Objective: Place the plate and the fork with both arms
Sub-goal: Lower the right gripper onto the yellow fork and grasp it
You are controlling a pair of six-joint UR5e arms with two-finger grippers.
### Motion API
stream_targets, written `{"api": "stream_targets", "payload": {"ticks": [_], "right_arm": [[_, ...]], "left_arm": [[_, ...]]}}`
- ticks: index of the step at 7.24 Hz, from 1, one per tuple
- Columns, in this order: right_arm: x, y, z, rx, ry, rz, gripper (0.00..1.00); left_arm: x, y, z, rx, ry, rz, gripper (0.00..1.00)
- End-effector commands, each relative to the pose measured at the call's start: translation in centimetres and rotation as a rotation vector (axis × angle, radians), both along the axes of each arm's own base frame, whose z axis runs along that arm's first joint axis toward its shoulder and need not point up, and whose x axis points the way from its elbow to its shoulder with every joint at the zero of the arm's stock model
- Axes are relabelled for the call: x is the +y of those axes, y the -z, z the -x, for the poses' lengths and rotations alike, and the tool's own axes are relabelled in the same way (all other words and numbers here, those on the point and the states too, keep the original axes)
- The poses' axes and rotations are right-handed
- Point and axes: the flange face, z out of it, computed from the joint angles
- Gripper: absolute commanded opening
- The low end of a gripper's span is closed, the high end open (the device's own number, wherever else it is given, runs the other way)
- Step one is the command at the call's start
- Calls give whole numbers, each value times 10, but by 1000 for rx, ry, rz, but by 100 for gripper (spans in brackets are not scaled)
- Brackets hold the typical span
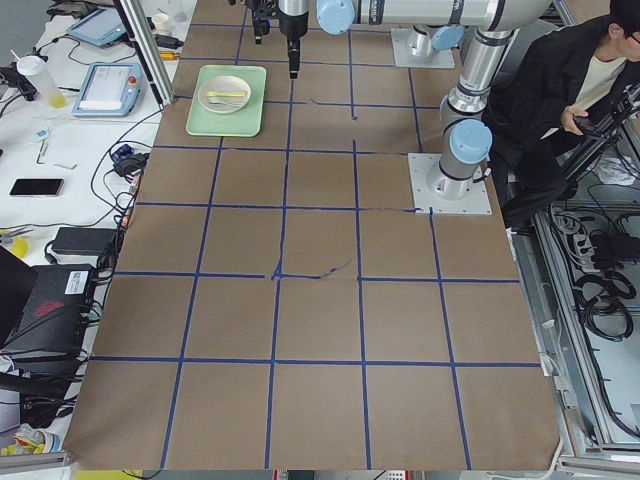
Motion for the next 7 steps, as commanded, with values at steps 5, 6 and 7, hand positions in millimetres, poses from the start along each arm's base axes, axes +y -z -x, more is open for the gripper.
{"api": "stream_targets", "payload": {"ticks": [5,6,7], "right_arm": [[-68,121,-59,-33,108,34,74],[-73,129,-61,-32,100,33,74],[-71,133,-64,-31,94,26,74]], "left_arm": [[1,1,0,-1,0,-2,100],[1,1,0,1,0,0,100],[0,1,-1,-1,-2,0,100]]}}
